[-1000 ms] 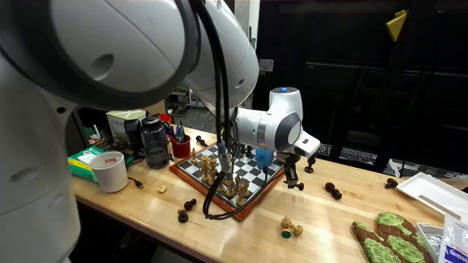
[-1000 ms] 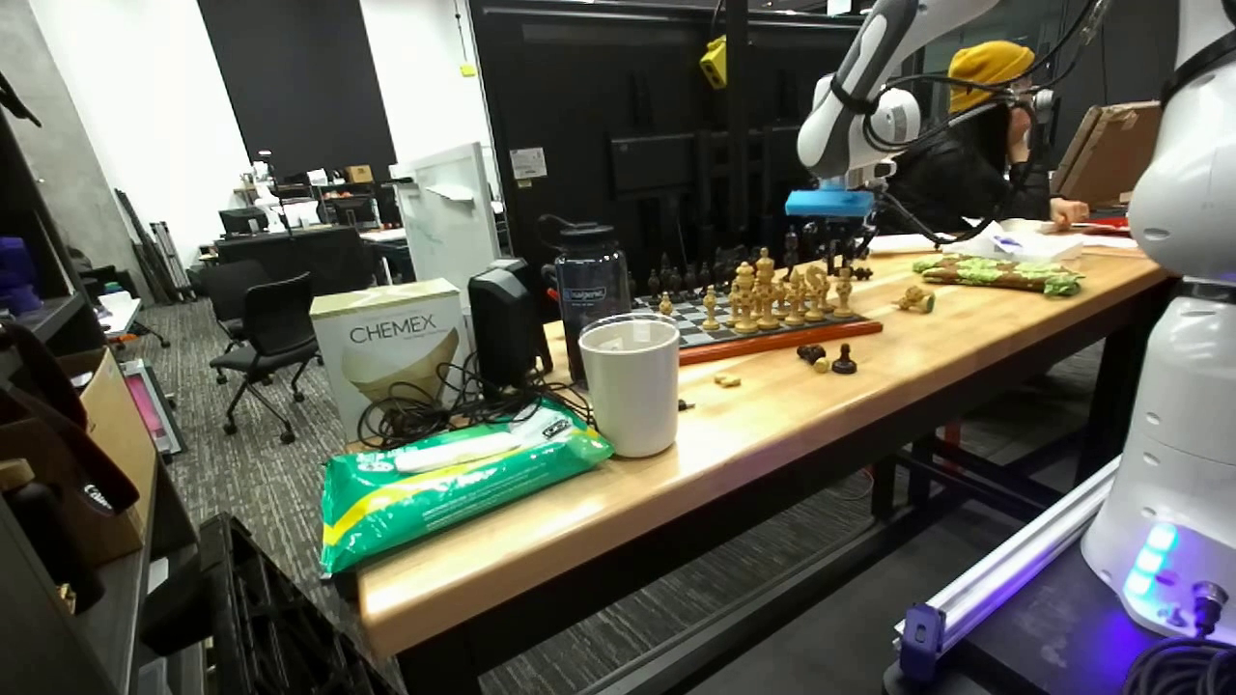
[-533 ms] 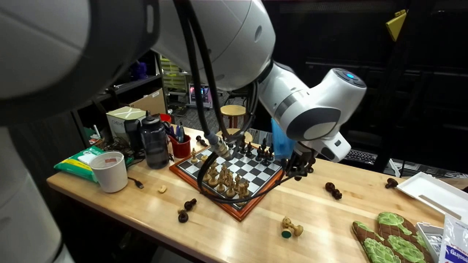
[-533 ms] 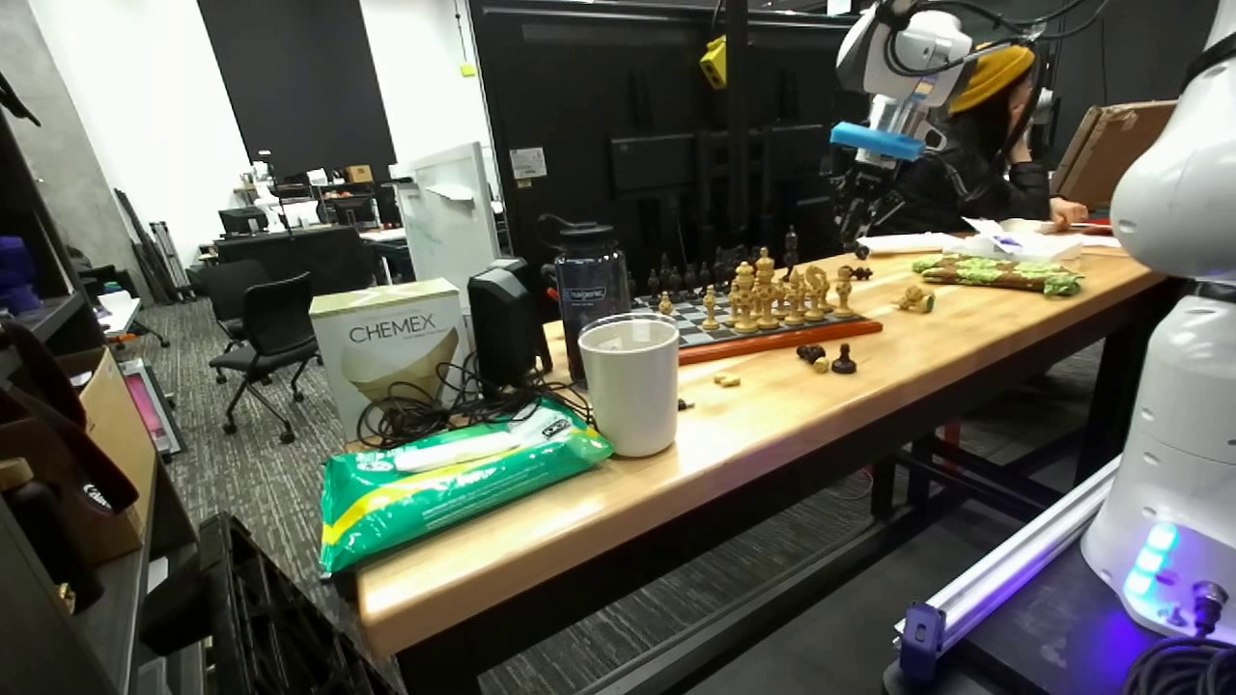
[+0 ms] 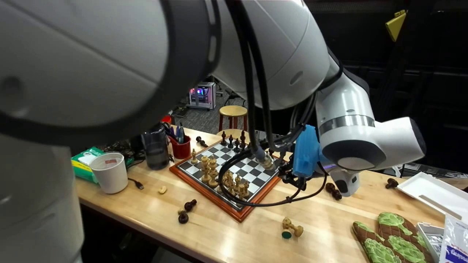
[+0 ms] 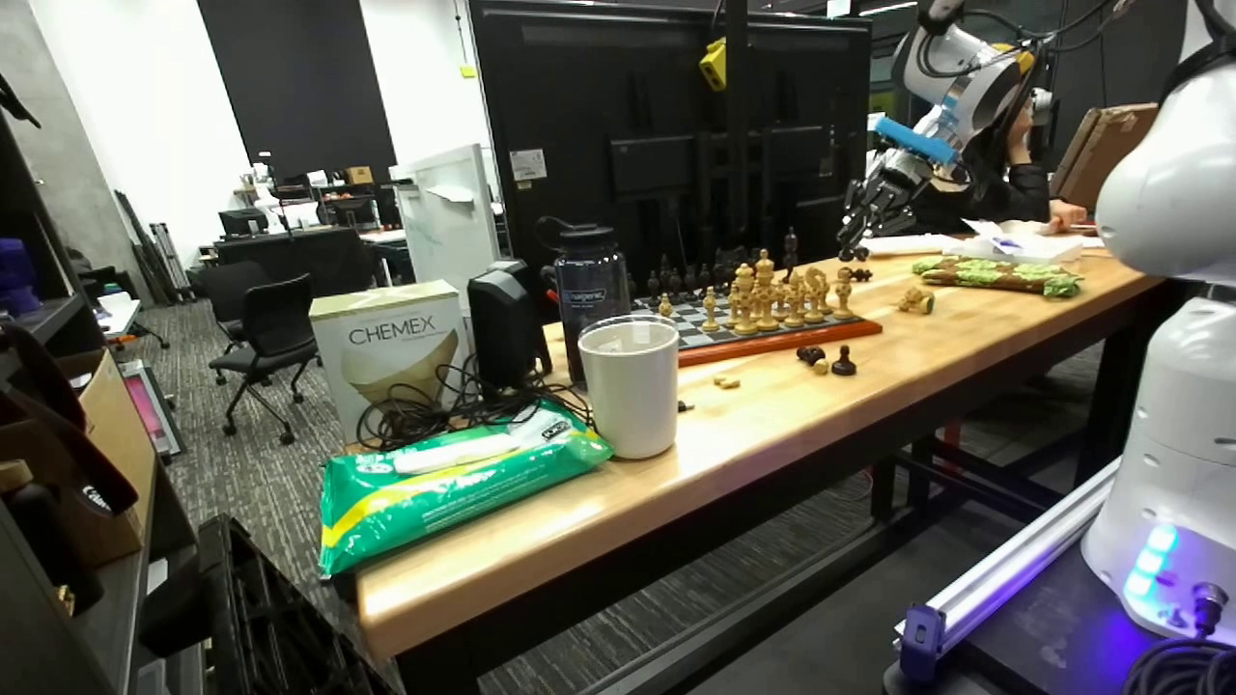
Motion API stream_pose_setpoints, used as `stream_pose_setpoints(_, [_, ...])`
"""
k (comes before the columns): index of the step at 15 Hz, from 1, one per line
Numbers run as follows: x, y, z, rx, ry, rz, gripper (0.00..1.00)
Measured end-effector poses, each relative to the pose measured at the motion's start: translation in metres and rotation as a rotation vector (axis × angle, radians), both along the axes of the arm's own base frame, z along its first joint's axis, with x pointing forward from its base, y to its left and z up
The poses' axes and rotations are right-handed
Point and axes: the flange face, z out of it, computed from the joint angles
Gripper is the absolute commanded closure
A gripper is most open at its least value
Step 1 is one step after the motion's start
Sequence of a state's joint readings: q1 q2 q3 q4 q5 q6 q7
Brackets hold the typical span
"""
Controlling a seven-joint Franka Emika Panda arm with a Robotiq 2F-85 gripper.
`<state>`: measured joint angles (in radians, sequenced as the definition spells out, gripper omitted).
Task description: Pick up the black chess piece lying on the table and put it on the chess board
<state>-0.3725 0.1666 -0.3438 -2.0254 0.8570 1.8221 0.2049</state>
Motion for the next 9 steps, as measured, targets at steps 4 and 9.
stream_pose_setpoints(4, [0.01,-0.01,-0.033,0.168,0.026,0.029,0.94])
stream_pose_setpoints(9, [0.028,-0.021,-0.068,0.255,0.076,0.061,0.94])
